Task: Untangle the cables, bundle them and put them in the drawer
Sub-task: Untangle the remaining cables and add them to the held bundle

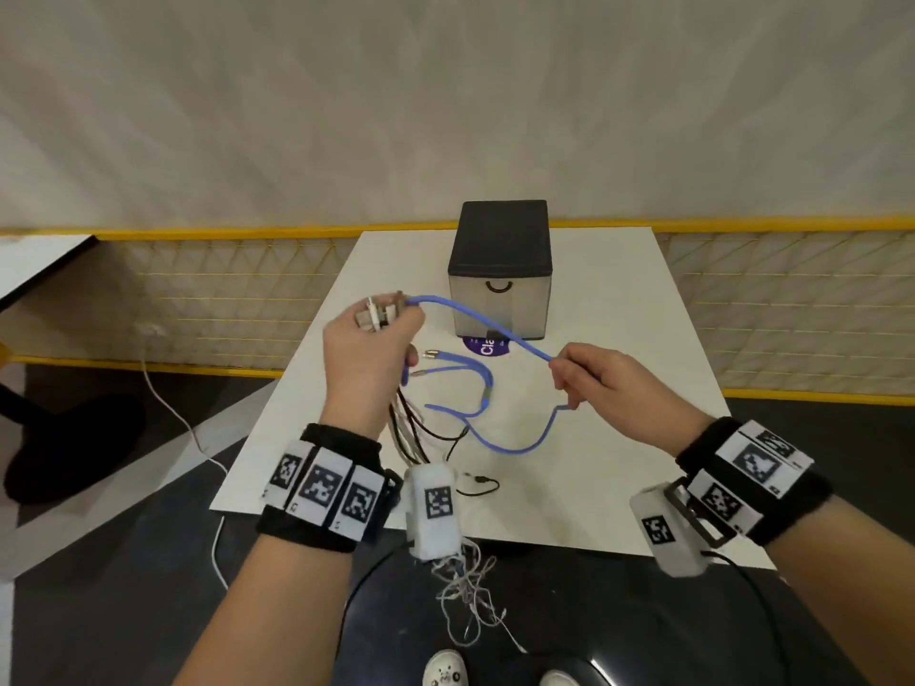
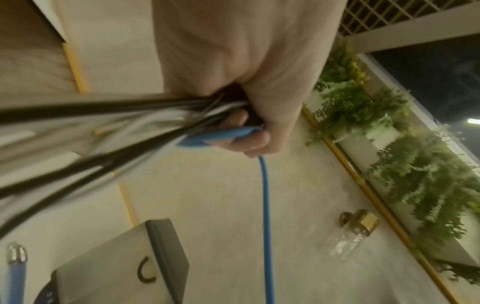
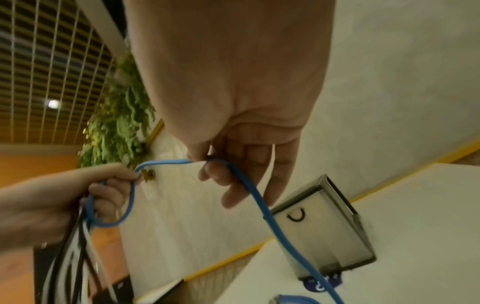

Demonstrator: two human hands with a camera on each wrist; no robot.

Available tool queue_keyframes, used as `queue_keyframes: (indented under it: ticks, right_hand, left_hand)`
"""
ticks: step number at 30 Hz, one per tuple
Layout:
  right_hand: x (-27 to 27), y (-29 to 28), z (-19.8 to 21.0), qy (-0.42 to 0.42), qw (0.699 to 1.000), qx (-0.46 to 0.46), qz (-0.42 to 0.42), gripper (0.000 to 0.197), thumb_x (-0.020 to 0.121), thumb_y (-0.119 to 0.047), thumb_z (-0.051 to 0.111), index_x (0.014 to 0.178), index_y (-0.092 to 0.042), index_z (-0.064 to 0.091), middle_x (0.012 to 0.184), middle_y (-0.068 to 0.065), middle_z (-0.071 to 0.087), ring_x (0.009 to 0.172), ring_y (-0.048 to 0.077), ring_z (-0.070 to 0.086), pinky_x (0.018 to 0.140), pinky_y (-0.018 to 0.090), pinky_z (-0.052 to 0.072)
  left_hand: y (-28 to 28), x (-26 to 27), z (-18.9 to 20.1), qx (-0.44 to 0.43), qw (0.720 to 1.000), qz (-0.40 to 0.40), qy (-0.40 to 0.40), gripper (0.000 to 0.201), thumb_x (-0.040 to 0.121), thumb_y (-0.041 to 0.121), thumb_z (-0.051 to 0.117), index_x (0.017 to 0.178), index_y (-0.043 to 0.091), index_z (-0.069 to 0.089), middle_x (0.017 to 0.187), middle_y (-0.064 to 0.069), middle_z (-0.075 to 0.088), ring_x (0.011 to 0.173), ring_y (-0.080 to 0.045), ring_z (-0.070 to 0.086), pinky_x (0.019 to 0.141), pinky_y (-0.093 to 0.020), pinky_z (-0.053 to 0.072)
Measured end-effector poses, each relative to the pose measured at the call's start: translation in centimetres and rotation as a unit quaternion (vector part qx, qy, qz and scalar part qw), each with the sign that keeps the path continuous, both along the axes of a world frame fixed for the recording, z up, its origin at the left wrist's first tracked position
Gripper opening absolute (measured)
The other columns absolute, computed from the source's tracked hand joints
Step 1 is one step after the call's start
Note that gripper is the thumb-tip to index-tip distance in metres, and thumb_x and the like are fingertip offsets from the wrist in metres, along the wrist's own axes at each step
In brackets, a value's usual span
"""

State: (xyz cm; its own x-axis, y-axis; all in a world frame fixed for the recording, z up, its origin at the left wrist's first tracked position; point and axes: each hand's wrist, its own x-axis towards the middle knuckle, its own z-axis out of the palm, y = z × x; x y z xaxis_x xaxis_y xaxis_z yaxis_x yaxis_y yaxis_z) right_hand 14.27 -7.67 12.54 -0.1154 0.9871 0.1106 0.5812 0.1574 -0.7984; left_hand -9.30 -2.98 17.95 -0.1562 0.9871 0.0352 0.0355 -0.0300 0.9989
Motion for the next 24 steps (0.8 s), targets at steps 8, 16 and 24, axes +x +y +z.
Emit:
queue_keyframes:
  ticks: [8, 16, 24]
  right_hand:
    - [-3.4, 1.3, 1.0, -0.060, 0.996, 0.032, 0.050, 0.028, 0.101, -0.026, 0.039, 0.077, -0.022, 0.052, 0.066, -0.009, 0.054, 0.064, 0.015, 0.062, 0.070, 0.033, 0.048]
    - [-5.2, 2.6, 0.8, 0.005, 0.998, 0.004, 0.055, 0.026, 0.102, -0.024, 0.038, 0.085, -0.010, 0.052, 0.073, -0.004, 0.057, 0.072, 0.014, 0.060, 0.071, 0.024, 0.045]
    - [-5.1, 0.1, -6.1, -0.049, 0.981, -0.185, 0.017, 0.031, 0.103, -0.029, 0.031, 0.083, -0.014, 0.050, 0.075, 0.003, 0.055, 0.084, 0.026, 0.068, 0.064, 0.031, 0.052]
  left_hand:
    - [-1.6, 1.7, -0.5, 0.051, 0.951, -0.232, 0.199, 0.055, 0.082, 0.004, 0.070, 0.131, 0.027, 0.059, 0.067, 0.009, 0.062, 0.045, -0.008, 0.052, 0.048, -0.022, 0.048]
    - [0.7, -1.8, 1.0, 0.076, 0.985, -0.090, 0.129, 0.017, 0.083, 0.005, 0.067, 0.071, 0.015, 0.063, 0.051, 0.003, 0.052, 0.040, -0.009, 0.046, 0.045, -0.018, 0.040]
    - [2.9, -6.7, 2.5, 0.104, 0.992, 0.028, 0.071, 0.019, 0.080, 0.000, 0.063, 0.093, 0.015, 0.065, 0.063, 0.005, 0.058, 0.042, -0.008, 0.047, 0.051, -0.026, 0.041]
